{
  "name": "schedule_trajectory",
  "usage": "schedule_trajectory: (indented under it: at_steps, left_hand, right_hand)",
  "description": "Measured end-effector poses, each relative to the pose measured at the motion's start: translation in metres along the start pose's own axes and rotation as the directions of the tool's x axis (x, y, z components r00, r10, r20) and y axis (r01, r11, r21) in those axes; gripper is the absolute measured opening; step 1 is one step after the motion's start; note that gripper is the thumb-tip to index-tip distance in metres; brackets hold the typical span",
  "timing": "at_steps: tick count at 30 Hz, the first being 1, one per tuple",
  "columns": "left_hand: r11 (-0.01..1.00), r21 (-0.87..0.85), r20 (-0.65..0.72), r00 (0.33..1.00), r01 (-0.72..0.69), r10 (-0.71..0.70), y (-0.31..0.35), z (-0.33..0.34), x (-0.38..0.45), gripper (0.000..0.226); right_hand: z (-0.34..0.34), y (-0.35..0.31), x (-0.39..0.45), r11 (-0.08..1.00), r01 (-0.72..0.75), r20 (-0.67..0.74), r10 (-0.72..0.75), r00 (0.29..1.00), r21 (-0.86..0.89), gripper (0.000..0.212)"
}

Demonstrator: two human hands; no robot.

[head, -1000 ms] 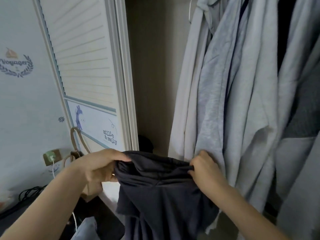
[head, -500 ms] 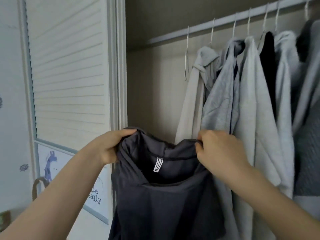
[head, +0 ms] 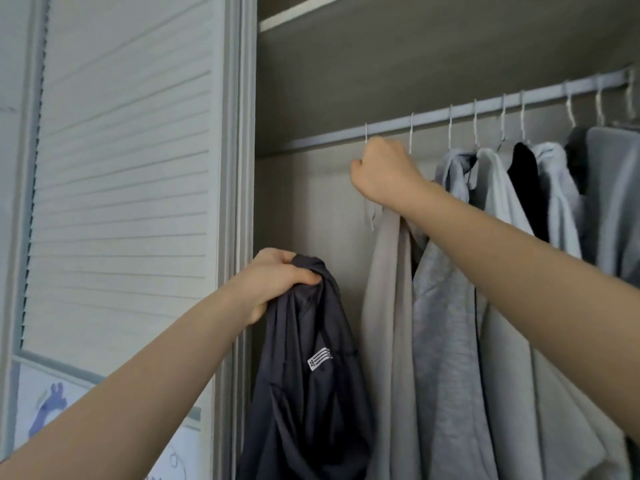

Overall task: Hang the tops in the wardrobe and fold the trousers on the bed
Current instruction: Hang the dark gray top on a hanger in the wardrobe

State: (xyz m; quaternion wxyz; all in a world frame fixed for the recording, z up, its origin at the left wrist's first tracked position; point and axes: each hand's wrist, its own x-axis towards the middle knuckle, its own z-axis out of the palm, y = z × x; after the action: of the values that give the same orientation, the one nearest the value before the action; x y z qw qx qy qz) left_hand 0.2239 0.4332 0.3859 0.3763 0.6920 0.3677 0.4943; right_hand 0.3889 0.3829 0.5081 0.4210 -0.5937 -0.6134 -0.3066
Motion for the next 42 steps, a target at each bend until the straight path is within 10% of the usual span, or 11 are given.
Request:
schedule_trajectory:
  at_steps: [3, 6, 14, 19, 26, 35, 42]
  left_hand:
    - [0.941, 0.277, 0.019, 0.980, -0.194, 0.196, -0.005, -0.002, 0.008, 0.007]
    - [0.632, 0.678, 0.135, 0.909, -0.375, 0.394, -0.008, -0.006, 0.007, 0.014]
    - [0.398, 0.803, 0.241, 0.852, -0.444, 0.465, -0.011, -0.007, 0.012, 0.018]
    - [0.417, 0.848, 0.197, 0.926, -0.326, 0.324, -0.014, -0.007, 0.018, 0.014]
    - [0.911, 0.411, 0.049, 0.998, 0.020, -0.045, -0.018, -0.001, 0.017, 0.027]
    - [0.682, 0.656, 0.360, 0.659, 0.324, -0.660, -0.048, 0.018, -0.016, 0.033]
    - [0.748, 0.197, 0.321, 0.679, 0.634, -0.660, -0.078, 0.036, -0.038, 0.023]
  right_hand:
    - [0.025, 0.000, 0.046, 0.982, -0.136, 0.071, 0.146, 0.987, -0.127, 0.041]
    - [0.043, 0.006, 0.068, 0.955, -0.279, 0.150, 0.293, 0.944, -0.103, 0.047]
    - [0.065, 0.026, 0.071, 0.786, -0.523, 0.319, 0.428, 0.845, 0.330, 0.040]
    - [0.075, 0.034, 0.070, 0.428, -0.606, 0.461, 0.399, 0.792, 0.670, 0.028]
    - [0.065, 0.026, 0.053, 0.498, -0.404, 0.332, 0.232, 0.915, 0.767, 0.020]
    - [0.040, 0.039, -0.088, 0.193, -0.567, 0.543, 0.167, 0.823, 0.801, 0.014]
    - [0.001, 0.084, -0.190, 0.003, -0.608, 0.607, 0.056, 0.792, 0.794, 0.021]
